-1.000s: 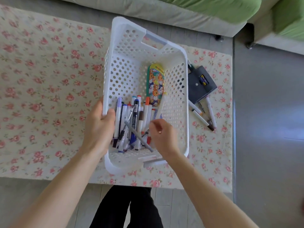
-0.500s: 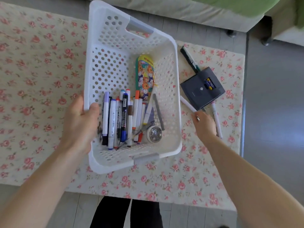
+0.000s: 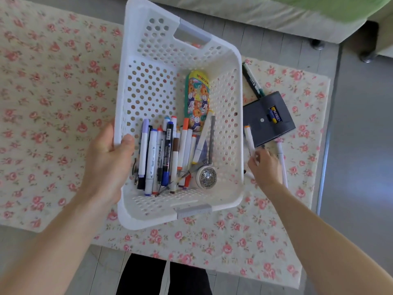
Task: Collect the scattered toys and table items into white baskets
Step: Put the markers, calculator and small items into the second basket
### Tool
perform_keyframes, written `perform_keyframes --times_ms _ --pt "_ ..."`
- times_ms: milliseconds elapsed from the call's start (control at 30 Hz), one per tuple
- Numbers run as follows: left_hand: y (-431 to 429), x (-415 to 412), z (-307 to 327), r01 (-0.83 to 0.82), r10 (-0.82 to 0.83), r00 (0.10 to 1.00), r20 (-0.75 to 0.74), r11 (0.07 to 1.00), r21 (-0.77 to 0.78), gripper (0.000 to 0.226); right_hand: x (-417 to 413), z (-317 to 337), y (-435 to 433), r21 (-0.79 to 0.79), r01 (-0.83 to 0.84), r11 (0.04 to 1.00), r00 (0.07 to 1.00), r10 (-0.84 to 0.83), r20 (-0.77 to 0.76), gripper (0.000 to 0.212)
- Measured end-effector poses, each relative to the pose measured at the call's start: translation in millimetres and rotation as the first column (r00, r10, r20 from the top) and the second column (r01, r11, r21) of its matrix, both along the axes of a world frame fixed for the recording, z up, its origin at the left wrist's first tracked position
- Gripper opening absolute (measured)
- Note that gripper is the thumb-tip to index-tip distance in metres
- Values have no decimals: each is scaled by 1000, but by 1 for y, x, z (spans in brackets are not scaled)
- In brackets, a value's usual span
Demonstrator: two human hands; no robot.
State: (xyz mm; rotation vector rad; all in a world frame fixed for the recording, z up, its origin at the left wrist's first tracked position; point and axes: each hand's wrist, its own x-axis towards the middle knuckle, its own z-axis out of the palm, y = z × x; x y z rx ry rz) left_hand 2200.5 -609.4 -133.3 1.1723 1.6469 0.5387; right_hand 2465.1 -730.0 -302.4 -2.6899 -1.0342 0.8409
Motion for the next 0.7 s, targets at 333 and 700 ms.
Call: perform_keyframes --times_ms 333,700 --pt "-7 7 0 -16 14 999 -45 1000 -26 44 -8 -21 -52 -271 -81 959 995 95 36 35" --pt "-6 16 -9 -6 5 999 -53 1000 -24 42 40 -20 -34 -113 234 966 970 -224 100 32"
